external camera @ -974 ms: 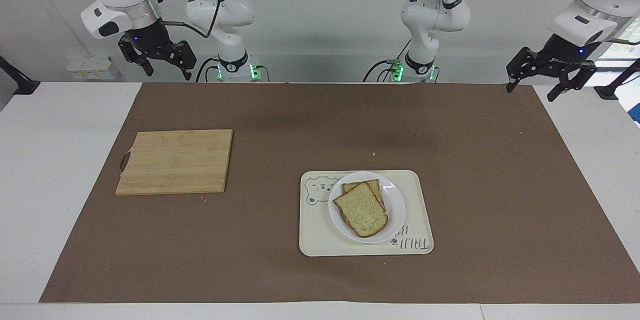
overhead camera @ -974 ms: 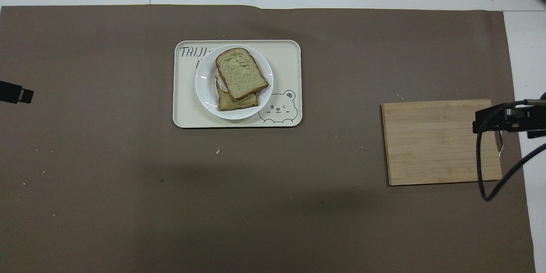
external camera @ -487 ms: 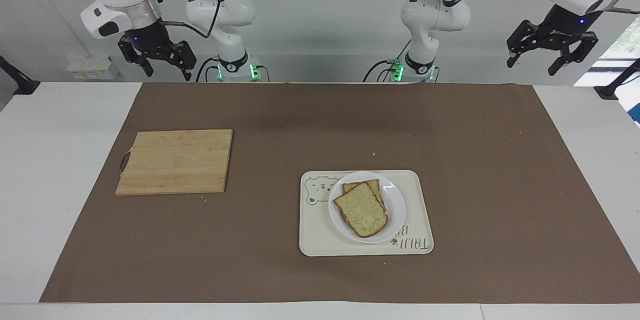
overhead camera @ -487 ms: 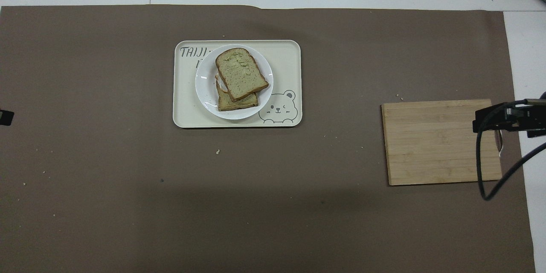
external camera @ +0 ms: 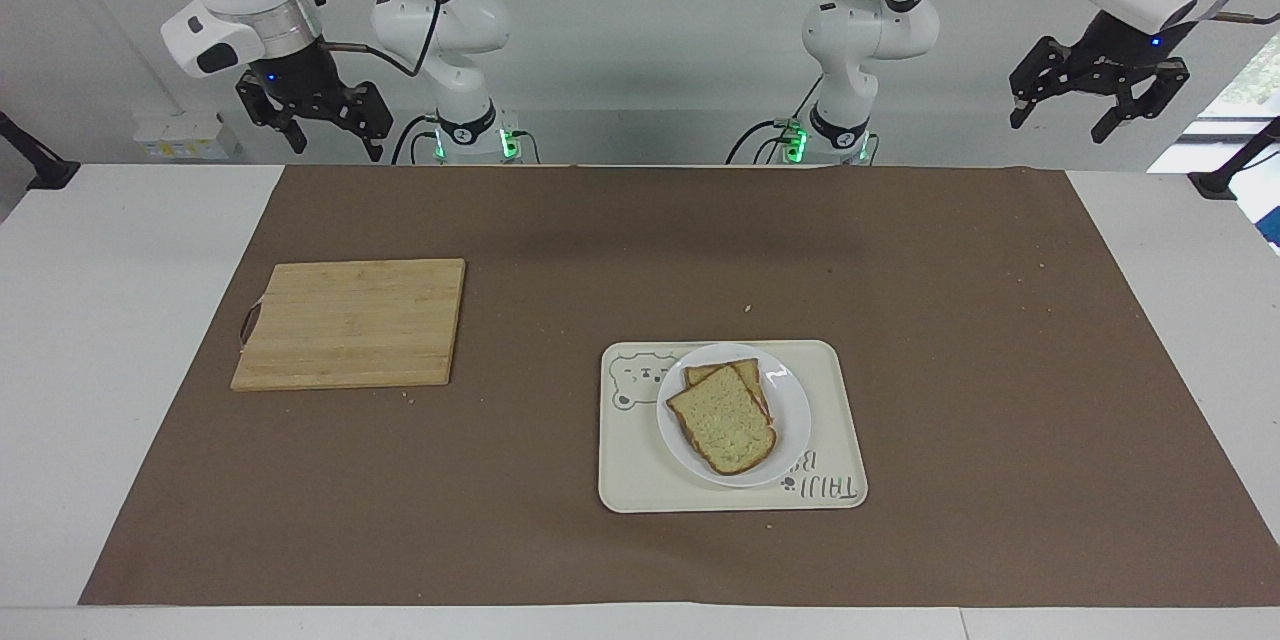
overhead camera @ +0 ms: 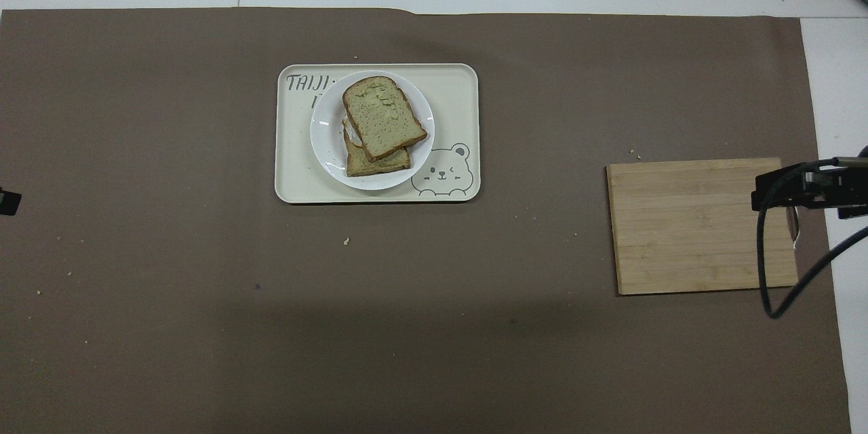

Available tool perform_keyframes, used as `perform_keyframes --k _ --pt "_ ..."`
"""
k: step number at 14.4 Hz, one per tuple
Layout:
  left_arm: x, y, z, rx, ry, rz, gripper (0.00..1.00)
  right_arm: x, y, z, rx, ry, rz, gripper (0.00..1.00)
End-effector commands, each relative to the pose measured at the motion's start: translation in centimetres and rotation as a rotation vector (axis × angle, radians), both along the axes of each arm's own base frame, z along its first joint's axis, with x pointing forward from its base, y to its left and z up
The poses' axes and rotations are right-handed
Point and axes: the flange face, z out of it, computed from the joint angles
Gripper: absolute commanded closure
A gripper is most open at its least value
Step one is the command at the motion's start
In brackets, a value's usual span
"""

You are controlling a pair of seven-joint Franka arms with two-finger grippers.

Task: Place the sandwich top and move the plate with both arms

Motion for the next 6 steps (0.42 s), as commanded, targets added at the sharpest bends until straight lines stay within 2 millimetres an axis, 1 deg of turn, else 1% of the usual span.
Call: perform_keyframes --k 1,4,6 --pt "-0.55 0.09 -0.22 0.023 0.019 0.015 0.0 -0.14 -0.29 -0.14 0.014 -0.015 0.014 0.0" --pt "-1.14 0.05 -0.33 0.031 0.028 0.047 0.0 -0.18 -0.38 -0.26 0.014 -0.014 0.011 0.0" --pt "-1.13 0.04 -0.48 0.031 0.028 0.05 0.0 -0.27 -0.38 -0.17 0.014 -0.015 0.011 0.0"
